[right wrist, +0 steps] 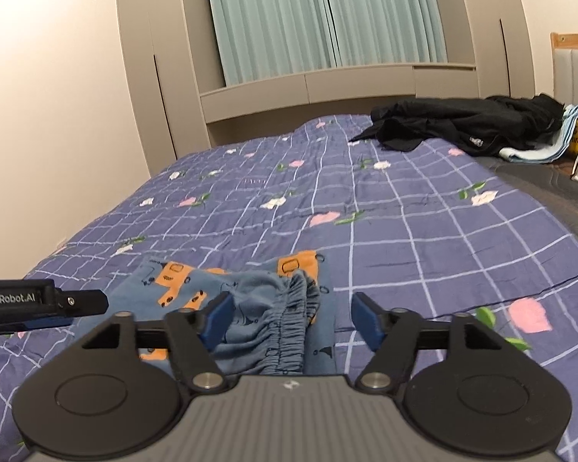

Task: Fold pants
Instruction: 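Open both grippers to release the folded pants, then withdraw both tools back from the folded pants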

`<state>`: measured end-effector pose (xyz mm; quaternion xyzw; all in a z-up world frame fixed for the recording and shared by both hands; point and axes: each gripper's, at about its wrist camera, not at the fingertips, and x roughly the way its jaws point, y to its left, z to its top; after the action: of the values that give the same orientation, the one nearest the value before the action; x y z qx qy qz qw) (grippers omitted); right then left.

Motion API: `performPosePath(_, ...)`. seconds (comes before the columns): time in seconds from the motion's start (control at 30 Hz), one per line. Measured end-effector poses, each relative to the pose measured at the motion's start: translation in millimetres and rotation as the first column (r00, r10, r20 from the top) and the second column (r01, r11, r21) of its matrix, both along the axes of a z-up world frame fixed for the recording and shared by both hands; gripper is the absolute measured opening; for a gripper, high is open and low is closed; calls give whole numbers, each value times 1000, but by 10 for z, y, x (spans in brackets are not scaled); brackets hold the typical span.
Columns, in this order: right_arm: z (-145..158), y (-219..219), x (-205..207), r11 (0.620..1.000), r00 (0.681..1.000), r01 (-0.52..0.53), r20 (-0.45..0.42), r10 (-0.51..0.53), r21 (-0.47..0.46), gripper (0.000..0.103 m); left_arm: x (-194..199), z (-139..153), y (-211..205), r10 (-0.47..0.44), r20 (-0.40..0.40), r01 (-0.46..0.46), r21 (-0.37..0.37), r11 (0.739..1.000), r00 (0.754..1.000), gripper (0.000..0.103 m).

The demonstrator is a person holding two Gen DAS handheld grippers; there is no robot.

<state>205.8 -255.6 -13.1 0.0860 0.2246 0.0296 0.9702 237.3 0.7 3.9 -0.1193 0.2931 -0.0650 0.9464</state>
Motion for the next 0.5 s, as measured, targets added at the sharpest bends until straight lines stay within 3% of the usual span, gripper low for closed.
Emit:
performPosePath(0.2, 192, -48, -230, 1000, 998, 9, 63, -9, -2, 98, -245, 191, 23, 16, 44, -16, -3, 1000, 999, 94)
performPosePath(0.33, 318, -82, -416, 1000, 995, 8, 101, -9, 8, 103, -456, 293, 14, 23, 75, -24, 11, 1000, 997, 102)
performPosePath(0.5, 431, -103, -654, 1000, 992, 1, 125, -1, 5, 103, -733, 374, 5, 34, 96, -36, 24, 999, 995, 102)
